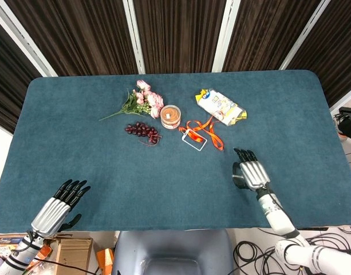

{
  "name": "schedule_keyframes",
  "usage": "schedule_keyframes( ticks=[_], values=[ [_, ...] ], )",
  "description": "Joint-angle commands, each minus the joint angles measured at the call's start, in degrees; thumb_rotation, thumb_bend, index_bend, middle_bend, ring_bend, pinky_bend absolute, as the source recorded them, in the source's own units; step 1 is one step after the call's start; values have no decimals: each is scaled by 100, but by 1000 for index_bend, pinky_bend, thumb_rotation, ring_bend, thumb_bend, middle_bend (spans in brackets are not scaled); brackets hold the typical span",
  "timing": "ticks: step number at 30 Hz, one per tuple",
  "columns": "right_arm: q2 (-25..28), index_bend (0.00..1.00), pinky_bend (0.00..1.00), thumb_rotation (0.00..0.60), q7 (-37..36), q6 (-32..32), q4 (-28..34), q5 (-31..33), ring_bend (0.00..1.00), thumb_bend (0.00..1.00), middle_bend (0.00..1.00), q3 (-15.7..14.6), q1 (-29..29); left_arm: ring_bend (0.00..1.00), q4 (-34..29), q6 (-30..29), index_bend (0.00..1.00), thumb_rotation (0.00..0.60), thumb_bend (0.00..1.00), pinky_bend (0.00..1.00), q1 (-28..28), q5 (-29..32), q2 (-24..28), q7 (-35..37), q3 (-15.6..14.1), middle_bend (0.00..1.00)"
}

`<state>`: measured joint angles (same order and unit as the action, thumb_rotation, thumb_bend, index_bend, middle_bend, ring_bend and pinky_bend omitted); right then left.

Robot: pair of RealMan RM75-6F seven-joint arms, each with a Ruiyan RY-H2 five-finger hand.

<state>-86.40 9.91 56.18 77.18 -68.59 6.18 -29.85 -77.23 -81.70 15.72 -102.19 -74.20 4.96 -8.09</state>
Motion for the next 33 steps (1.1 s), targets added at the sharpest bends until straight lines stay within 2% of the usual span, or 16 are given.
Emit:
schedule_keyframes(
  ticks=[1,6,13,19,26,33],
  values=[
    [152,587,0,600,-557,127,-57,-274,0,353,32,4,125,0,-6,32,0,600,366,0,11,-1,-9,-19,-1,0],
    [159,586,0,600,-1066,132,-262,-477,0,353,34,-33,179,0,-21,88,0,600,365,0,27,8,-32,-59,4,0],
    [-253,575,0,600,-2170,329,-931,-892,0,353,44,-81,261,0,-34,125,0,600,365,0,39,17,-42,-84,10,0],
    [-724,573,0,600,-3556,377,-1664,-1137,0,354,44,-105,302,0,-35,140,0,600,365,0,37,32,-32,-78,9,0],
    [-962,573,0,600,-5148,276,-2142,-1252,0,353,44,-74,314,0,-27,117,0,600,365,0,16,25,-10,-70,-6,0],
    [-1043,577,0,600,-5702,268,-2545,-1406,0,354,52,-189,355,0,-16,122,0,600,364,0,14,28,0,-58,-6,0]
  ],
)
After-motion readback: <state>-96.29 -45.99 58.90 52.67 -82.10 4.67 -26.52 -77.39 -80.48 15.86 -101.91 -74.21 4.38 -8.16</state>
